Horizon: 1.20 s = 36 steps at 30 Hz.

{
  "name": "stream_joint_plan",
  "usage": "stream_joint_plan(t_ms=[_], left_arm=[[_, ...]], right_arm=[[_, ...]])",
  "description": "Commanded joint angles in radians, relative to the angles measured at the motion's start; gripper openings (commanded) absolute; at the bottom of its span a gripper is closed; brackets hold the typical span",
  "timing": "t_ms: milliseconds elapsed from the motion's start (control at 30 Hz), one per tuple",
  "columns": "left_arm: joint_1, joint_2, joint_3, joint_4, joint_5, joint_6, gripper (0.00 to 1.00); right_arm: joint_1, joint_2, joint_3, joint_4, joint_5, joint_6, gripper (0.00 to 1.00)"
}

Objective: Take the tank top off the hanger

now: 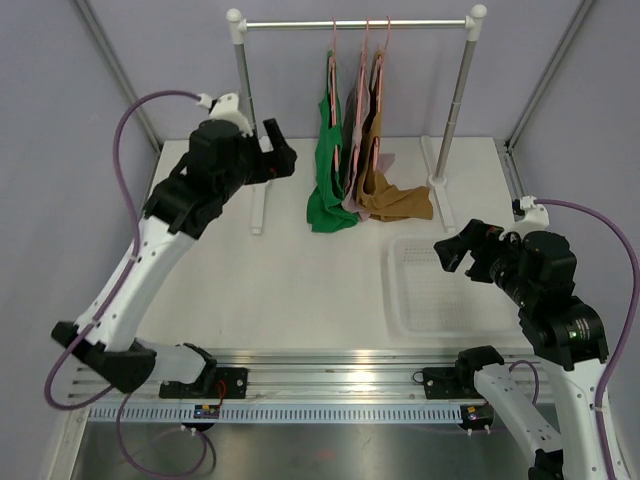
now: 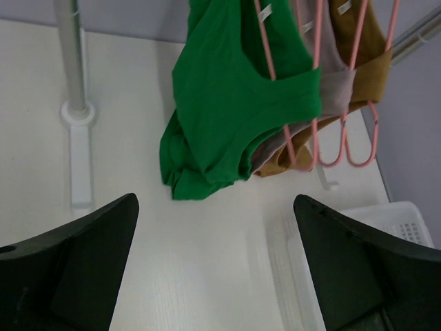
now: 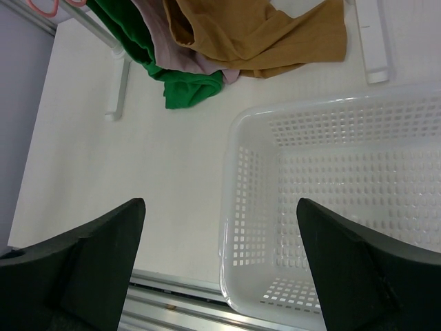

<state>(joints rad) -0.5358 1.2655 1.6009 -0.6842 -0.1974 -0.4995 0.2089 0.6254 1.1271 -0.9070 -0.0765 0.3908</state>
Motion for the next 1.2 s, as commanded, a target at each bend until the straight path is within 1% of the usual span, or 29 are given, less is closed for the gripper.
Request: stream_joint_plan(t_ms=[0,33,67,100,267,300,333,367,433,500,667,700,733,800,933,967,1033,1067,1100,1167], left_arm=[[-0.042,0.166,0.219,0.068,0.012,0.044,0.99],[-0.050,0.207,0.262,0.068,-0.020,0.052,0.99],[-0.056,0.237,0.296,0.078,-0.030,0.068,0.99],[-0.059,0.300,0.362,0.095,-0.030,0.078,0.99],[-0.070,0.449,0.465,0.238,-0.079,0.148,0.99],[-0.079,0.475,0.528,0.247,-0.079,0.168,0.98],[-0.084,0.533,0.562,0.247,-0.098,0.180,0.98],[-0.089,0.558,0.591,0.247,-0.109,0.212,0.94],[-0.093,0.627,0.672,0.248,-0.146,0.231,0.90],[-0.093,0.667,0.708,0.258,-0.152,0.259,0.79],[-0.093,0.765,0.786,0.276,-0.204,0.321,0.65],[-0.093,0.775,0.792,0.279,-0.209,0.334,0.60],[-0.093,0.784,0.798,0.285,-0.214,0.345,0.51],[-0.093,0.796,0.803,0.298,-0.214,0.368,0.43],[-0.093,0.816,0.821,0.298,-0.223,0.384,0.38],[-0.093,0.819,0.824,0.296,-0.221,0.389,0.33],[-0.093,0.828,0.827,0.296,-0.223,0.392,0.30],[-0.093,0.831,0.830,0.293,-0.226,0.394,0.17],[-0.093,0.830,0.830,0.291,-0.232,0.392,0.11],[-0.093,0.827,0.829,0.288,-0.231,0.388,0.06]], right_arm=[[0.004,0.000,0.022,0.039,-0.051,0.007,1.00],[0.004,-0.001,0.026,0.033,-0.049,0.002,1.00],[0.006,-0.006,0.031,0.028,-0.048,0.000,1.00],[0.004,-0.013,0.034,0.026,-0.049,0.000,1.00],[0.004,-0.046,0.043,0.020,-0.057,0.006,0.99],[0.004,-0.047,0.052,0.011,-0.063,0.003,1.00],[0.006,-0.047,0.056,0.007,-0.066,0.003,1.00],[0.004,-0.047,0.059,0.000,-0.068,0.002,1.00],[0.004,-0.053,0.062,-0.007,-0.069,-0.003,0.99],[0.004,-0.059,0.062,-0.012,-0.068,-0.004,0.99],[0.004,-0.064,0.065,-0.015,-0.077,-0.007,1.00],[0.004,-0.061,0.069,-0.016,-0.078,-0.009,1.00],[0.004,-0.061,0.069,-0.018,-0.078,-0.010,0.99],[0.004,-0.062,0.069,-0.013,-0.083,-0.012,1.00],[0.004,-0.058,0.063,-0.007,-0.085,-0.013,0.99],[0.004,-0.056,0.062,-0.003,-0.085,-0.013,0.99],[0.006,-0.055,0.056,0.002,-0.085,-0.012,0.99],[0.004,-0.055,0.054,0.005,-0.086,-0.012,0.99],[0.004,-0.055,0.051,0.008,-0.086,-0.012,0.99],[0.004,-0.055,0.051,0.013,-0.086,-0.013,0.99]])
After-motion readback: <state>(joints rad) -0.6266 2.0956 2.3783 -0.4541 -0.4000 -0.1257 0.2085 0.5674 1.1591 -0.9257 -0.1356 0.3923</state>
